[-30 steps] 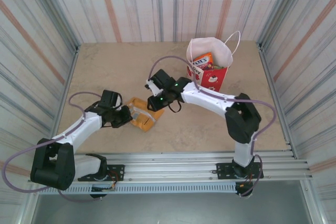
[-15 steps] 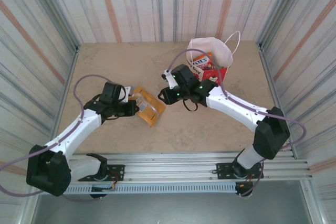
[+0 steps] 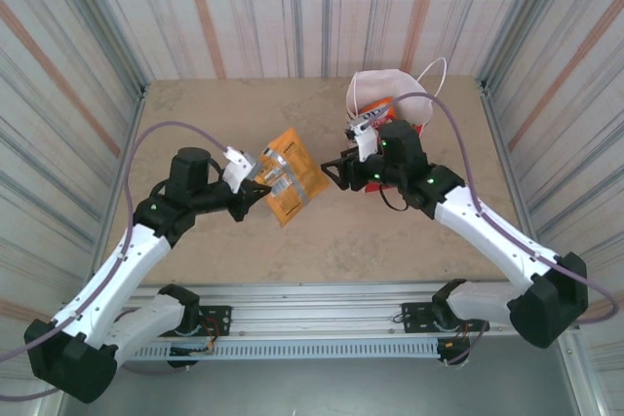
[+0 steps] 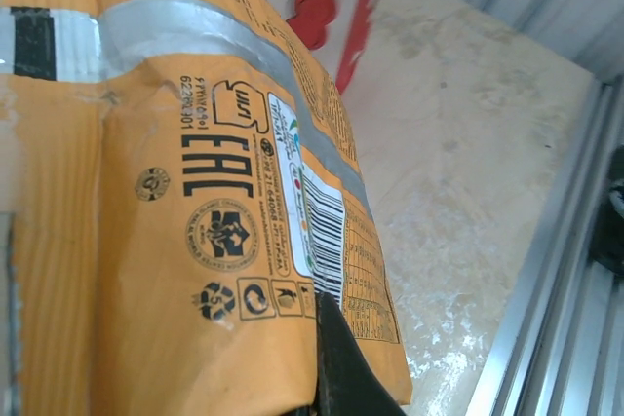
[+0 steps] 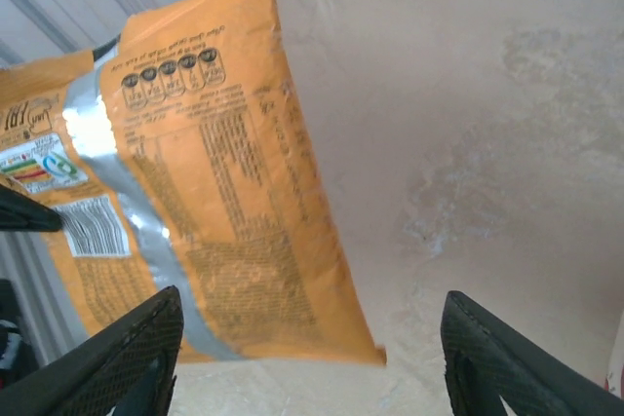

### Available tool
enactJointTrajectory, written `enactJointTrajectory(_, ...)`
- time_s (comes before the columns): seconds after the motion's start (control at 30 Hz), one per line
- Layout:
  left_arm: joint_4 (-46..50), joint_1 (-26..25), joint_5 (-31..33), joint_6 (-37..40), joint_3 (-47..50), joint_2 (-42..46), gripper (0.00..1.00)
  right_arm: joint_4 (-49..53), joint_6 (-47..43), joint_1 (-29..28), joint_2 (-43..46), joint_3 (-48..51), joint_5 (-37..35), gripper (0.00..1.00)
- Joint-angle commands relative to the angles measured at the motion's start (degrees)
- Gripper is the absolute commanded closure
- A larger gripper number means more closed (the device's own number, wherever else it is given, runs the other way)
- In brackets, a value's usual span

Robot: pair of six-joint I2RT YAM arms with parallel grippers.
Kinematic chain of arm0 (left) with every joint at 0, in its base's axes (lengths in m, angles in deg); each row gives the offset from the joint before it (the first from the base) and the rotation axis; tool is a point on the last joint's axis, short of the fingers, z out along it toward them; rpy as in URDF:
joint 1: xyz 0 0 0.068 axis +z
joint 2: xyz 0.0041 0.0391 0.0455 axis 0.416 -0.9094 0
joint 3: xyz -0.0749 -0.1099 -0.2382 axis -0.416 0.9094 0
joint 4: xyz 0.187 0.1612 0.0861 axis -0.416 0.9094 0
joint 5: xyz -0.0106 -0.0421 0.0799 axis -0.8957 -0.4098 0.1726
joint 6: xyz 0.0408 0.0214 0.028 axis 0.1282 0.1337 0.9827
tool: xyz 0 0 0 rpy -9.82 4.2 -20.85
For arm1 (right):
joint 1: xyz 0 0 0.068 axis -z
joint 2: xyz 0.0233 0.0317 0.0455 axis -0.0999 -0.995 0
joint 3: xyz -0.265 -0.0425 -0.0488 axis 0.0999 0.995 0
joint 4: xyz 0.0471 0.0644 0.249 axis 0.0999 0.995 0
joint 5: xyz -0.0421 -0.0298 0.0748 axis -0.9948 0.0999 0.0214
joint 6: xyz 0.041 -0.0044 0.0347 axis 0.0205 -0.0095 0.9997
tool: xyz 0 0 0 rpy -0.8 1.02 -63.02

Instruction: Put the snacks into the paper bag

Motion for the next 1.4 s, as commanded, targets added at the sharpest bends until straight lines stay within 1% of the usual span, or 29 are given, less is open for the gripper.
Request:
enactJointTrajectory(0.0, -1.5, -1.2, -7.8, 8.3, -4.4, -0.8, 1.0, -2.7, -4.2, 2.7, 3.1, 1.0, 10.2, 0.25)
enactJointTrajectory(0.13, -0.9, -3.3, -9.9, 12.2, -8.5, -3.4, 1.0, -1.4, -6.1, 5.7, 3.5, 0.0, 19.8, 0.21)
enactJointTrajectory(0.23, 0.3, -4.6, -10.9, 14.5, -11.9, -5.9, 1.0, 0.5, -6.6, 7.0, 2.4, -1.6, 25.8, 0.21)
enactJointTrajectory(0.33, -0.3, -4.8, -12.3, 15.4, -14.0, -7.8, 1.0, 2.2, -6.8, 7.8, 1.4, -3.0, 32.0, 0.21)
enactJointTrajectory(0.5, -2.4, -4.9, -13.0, 15.6, -15.9, -10.1, 1.0, 2.8, -6.2, 8.7, 1.1, -3.7, 38.5, 0.24)
enactJointTrajectory(0.53, -2.7, -4.8, -13.0, 15.6, -16.3, -10.7, 1.0, 2.8, -6.0, 9.0, 1.3, -3.7, 38.8, 0.27)
enactJointTrajectory(0.57, -2.9, -4.8, -12.8, 15.4, -16.6, -11.2, 1.0, 2.8, -5.8, 9.2, 1.6, -3.8, 38.4, 0.33)
enactJointTrajectory(0.6, -3.1, -4.9, -12.6, 15.3, -17.0, -11.7, 1.0, 2.8, -5.5, 9.7, 2.0, -3.5, 37.5, 0.42)
enactJointTrajectory(0.63, -3.5, -4.9, -12.3, 15.1, -17.3, -12.1, 1.0, 2.8, -5.4, 10.0, 2.4, -3.5, 37.0, 0.49)
enactJointTrajectory(0.7, -4.5, -4.9, -11.7, 14.5, -17.7, -12.9, 1.0, 2.5, -5.0, 10.8, 3.2, -3.2, 35.9, 0.6)
enactJointTrajectory(0.83, -7.1, -5.0, -11.3, 12.5, -18.4, -14.2, 1.0, 2.3, -3.9, 12.5, 4.8, -2.8, 32.6, 0.75)
enactJointTrajectory(0.87, -8.0, -5.0, -11.0, 11.8, -18.8, -14.8, 0.99, 2.2, -3.4, 12.9, 5.5, -2.8, 31.2, 0.81)
enactJointTrajectory(0.9, -8.8, -5.1, -10.9, 11.0, -19.1, -15.3, 0.96, 2.1, -3.1, 13.3, 5.9, -2.8, 30.6, 0.85)
enactJointTrajectory(0.97, -10.2, -5.5, -9.8, 9.4, -20.0, -16.6, 0.86, 1.6, -1.9, 14.1, 7.0, -3.1, 28.5, 0.92)
enactJointTrajectory(1.03, -11.3, -6.0, -8.4, 7.2, -21.6, -18.3, 0.66, 1.6, -1.2, 15.5, 8.5, -4.0, 27.3, 0.95)
enactJointTrajectory(1.13, -12.7, -6.6, -6.4, 2.3, -25.2, -21.5, 0.45, 2.2, -0.4, 18.3, 10.9, -6.5, 25.7, 0.95)
enactJointTrajectory(1.23, -13.0, -7.3, -4.4, -2.3, -29.8, -25.6, 0.39, 4.6, -0.6, 22.0, 13.2, -10.1, 22.2, 0.95)
enactJointTrajectory(1.3, -13.2, -8.2, -2.3, -4.6, -32.9, -28.3, 0.38, 6.3, -0.5, 24.9, 13.7, -13.0, 19.3, 0.95)
enactJointTrajectory(1.37, -14.2, -8.9, -1.0, -7.1, -35.6, -31.0, 0.39, 7.7, 0.2, 27.9, 13.7, -15.7, 14.7, 0.95)
